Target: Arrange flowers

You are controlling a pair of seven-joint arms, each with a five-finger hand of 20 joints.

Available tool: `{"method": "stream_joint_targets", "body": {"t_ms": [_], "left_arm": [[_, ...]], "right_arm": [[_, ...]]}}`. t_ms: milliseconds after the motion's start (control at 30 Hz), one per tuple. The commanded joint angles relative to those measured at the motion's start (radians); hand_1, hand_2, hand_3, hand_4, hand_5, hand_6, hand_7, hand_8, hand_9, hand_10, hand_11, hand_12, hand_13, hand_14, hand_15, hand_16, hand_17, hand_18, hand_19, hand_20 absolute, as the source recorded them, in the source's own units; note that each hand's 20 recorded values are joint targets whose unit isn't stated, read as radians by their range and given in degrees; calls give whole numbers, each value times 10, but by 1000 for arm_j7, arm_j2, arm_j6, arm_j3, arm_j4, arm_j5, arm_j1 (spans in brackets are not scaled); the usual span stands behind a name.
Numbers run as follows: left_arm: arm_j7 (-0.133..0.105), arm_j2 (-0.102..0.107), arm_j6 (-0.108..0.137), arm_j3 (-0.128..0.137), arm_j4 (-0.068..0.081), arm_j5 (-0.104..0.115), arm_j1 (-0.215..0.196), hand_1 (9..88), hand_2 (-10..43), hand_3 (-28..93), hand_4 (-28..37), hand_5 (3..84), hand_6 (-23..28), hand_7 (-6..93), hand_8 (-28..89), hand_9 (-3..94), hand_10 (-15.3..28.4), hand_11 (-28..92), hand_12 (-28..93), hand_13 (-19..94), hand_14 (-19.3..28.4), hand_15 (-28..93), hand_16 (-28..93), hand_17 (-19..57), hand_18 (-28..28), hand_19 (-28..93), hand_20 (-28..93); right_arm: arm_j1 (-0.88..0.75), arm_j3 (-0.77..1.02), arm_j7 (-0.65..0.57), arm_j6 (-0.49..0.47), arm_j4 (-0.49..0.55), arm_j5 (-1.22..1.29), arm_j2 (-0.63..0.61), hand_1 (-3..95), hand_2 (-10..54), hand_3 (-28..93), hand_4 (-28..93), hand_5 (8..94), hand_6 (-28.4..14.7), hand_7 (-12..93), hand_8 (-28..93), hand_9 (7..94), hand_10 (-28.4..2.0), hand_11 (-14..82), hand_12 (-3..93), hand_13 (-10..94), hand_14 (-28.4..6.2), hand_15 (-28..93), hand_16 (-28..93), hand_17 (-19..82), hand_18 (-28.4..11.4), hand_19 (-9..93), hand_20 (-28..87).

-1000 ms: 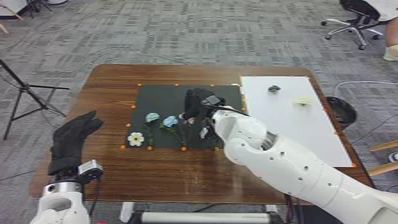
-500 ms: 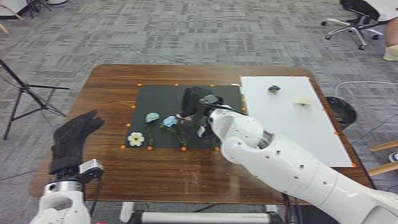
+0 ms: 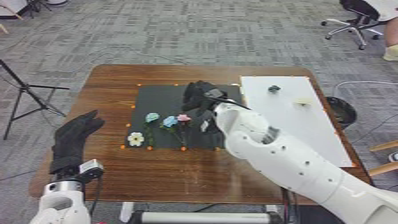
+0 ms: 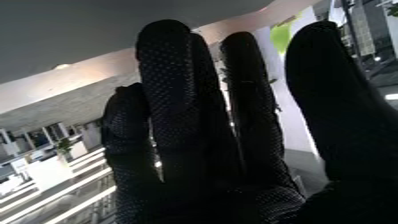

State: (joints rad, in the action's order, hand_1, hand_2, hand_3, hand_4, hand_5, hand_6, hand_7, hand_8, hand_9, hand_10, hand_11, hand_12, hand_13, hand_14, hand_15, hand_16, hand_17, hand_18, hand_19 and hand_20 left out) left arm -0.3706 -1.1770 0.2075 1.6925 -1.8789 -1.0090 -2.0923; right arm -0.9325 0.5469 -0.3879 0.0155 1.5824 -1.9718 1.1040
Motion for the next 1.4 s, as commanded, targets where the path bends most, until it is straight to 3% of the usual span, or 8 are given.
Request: {"method": "stream_joint_targets", "body": {"t_ms": [33,133,267,600,833,1000,1167,1400], "left_arm": [[11,3,-13,3,-3,-6,-4,256,-42,721,-229,529,12,167,-76,553,138,223,148,470,175,181,22,107,114,65,209],[12,3,-14,1,-3,-7,-3,256,-43,721,-229,529,12,167,-76,553,139,223,147,471,175,182,22,107,114,66,209],[9,2,-11,2,-6,-5,-9,256,-42,721,-230,529,12,167,-76,553,139,223,148,470,174,181,21,106,114,66,210],[-3,-4,-5,5,-9,-2,-15,257,-44,721,-228,529,12,167,-76,553,139,224,148,471,175,181,21,106,114,67,209],[-6,-6,-2,4,-11,-2,-17,258,-43,720,-229,529,11,168,-77,553,139,224,148,470,174,180,21,106,115,67,209],[-7,-8,-1,3,-12,-1,-19,259,-43,719,-229,529,11,169,-77,553,139,223,148,470,176,181,22,107,115,67,209],[-8,-10,0,5,-14,0,-21,258,-42,718,-229,530,12,168,-76,552,139,223,148,471,174,180,22,107,114,67,209],[-11,-10,0,6,-15,0,-22,259,-40,717,-229,531,13,168,-76,552,140,223,148,471,175,181,22,106,115,67,209]], "right_arm": [[43,86,37,28,25,-127,-122,387,-95,627,-107,575,-22,129,-77,571,-159,88,169,583,-155,374,278,265,-218,608,514],[23,131,76,2,-9,-291,-177,342,-95,648,-122,478,-32,111,-68,448,-171,54,177,470,-171,255,265,205,-218,517,444],[-41,220,79,-86,-41,-361,-238,277,-95,681,-162,384,-43,82,-54,371,-175,37,181,430,-176,215,298,180,-217,500,417],[-238,472,27,-315,-37,-417,-331,230,-95,669,-193,307,-57,36,-35,296,-190,8,173,439,-191,245,320,180,-237,541,451],[-305,567,-1,-334,-65,-437,-341,233,-95,663,-189,307,-59,35,-29,300,-190,11,162,485,-184,340,300,199,-245,588,490],[-325,540,-53,-208,-95,-423,-354,337,-95,679,-194,370,-49,83,-51,395,-174,39,155,556,-161,401,272,240,-231,626,502],[-322,489,-32,-61,-123,-439,-363,480,-95,664,-200,599,-13,154,-90,640,-130,123,150,681,-114,438,275,323,-209,681,522],[-264,409,-9,97,-119,-432,-393,626,-53,489,-156,753,7,180,65,808,-118,98,252,757,-93,451,317,372,-211,717,565]]}}
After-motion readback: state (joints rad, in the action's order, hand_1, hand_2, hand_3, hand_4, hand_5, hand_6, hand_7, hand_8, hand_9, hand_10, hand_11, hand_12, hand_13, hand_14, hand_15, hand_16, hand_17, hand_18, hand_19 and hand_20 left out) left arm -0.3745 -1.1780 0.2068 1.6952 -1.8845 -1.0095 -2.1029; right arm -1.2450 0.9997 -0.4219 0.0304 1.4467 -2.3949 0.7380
